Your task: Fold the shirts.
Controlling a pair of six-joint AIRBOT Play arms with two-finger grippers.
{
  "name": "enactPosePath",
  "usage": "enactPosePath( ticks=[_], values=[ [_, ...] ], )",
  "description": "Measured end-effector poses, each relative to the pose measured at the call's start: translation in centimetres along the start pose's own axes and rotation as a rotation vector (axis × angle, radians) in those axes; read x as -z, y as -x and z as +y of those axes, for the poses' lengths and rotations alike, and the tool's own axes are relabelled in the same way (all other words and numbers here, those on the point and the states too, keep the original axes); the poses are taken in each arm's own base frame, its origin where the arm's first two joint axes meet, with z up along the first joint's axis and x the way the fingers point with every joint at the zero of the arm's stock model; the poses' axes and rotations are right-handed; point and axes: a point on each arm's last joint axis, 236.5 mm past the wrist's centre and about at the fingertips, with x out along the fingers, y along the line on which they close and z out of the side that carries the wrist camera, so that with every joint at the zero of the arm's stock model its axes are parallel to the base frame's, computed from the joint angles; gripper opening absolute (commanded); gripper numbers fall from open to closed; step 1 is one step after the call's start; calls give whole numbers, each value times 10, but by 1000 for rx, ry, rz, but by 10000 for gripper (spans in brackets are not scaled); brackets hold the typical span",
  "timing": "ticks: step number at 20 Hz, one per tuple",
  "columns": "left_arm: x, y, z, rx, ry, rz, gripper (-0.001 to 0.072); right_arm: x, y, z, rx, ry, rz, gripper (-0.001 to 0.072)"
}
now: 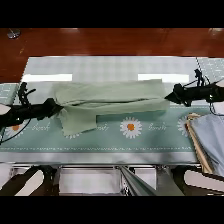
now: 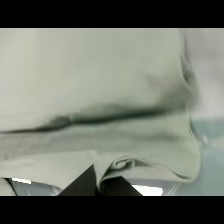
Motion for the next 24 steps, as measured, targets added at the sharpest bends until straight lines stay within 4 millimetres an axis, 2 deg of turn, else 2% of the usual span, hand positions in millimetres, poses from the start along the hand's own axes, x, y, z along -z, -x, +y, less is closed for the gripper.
enactPosePath(
  ticks=[4,8,11,13,14,15,16,17,19,22,24],
  values=[
    [-52,-21,-3,-15,8,-27,24,-47,-17,21,-9,18,-30,22],
    [-102,-44,-8,-13,16,-39,25,-85,-31,30,-19,4,-55,22],
    [-126,-64,-10,-6,12,-27,24,-104,-42,29,-26,-13,-59,22],
    [-134,-77,-8,-5,18,-10,25,-110,-51,25,-25,-32,-56,22],
    [-138,-83,-7,-5,24,-6,55,-112,-54,24,-27,-39,-56,32],
    [-139,-88,-5,-7,28,-1,295,-114,-58,21,-27,-46,-53,219],
    [-141,-92,-3,-10,34,3,688,-114,-61,19,-28,-53,-49,549],
    [-142,-93,-3,-9,37,3,704,-116,-63,20,-35,-60,-51,626],
    [-147,-89,-1,-8,34,16,702,-122,-58,23,-57,-56,-56,626],
    [-163,-58,16,-31,67,38,701,-136,-26,22,-85,-31,-62,626],
    [-162,-28,35,-78,83,58,701,-137,-2,4,-57,-22,-44,626]
  ],
)
